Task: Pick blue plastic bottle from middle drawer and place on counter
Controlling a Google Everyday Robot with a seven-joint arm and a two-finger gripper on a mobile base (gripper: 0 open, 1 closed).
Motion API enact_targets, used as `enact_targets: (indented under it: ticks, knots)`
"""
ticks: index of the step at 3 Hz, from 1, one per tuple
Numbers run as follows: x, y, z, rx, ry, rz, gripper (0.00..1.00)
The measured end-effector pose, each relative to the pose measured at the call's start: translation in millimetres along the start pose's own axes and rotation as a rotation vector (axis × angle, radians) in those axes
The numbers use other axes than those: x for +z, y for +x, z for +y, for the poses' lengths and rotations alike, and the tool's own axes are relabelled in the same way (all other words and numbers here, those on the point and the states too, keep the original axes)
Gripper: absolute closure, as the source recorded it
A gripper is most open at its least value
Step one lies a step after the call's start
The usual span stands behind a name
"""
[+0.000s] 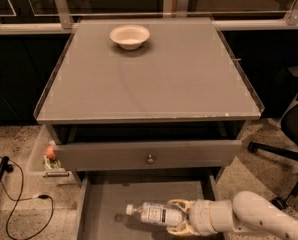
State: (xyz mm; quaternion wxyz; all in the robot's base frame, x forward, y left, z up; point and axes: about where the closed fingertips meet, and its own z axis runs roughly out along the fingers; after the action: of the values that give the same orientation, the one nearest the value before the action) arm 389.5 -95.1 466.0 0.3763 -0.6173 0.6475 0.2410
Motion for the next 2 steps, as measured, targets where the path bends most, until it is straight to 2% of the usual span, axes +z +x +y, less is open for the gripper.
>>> enact_targets:
  ticks: [1,2]
  knots:
    - [-53.2,-71.3,40.1,-0.173,0.002,-0.003,1.00]
    - [-82.5,-76.3,39.9,-0.196,0.058,0.037,1.00]
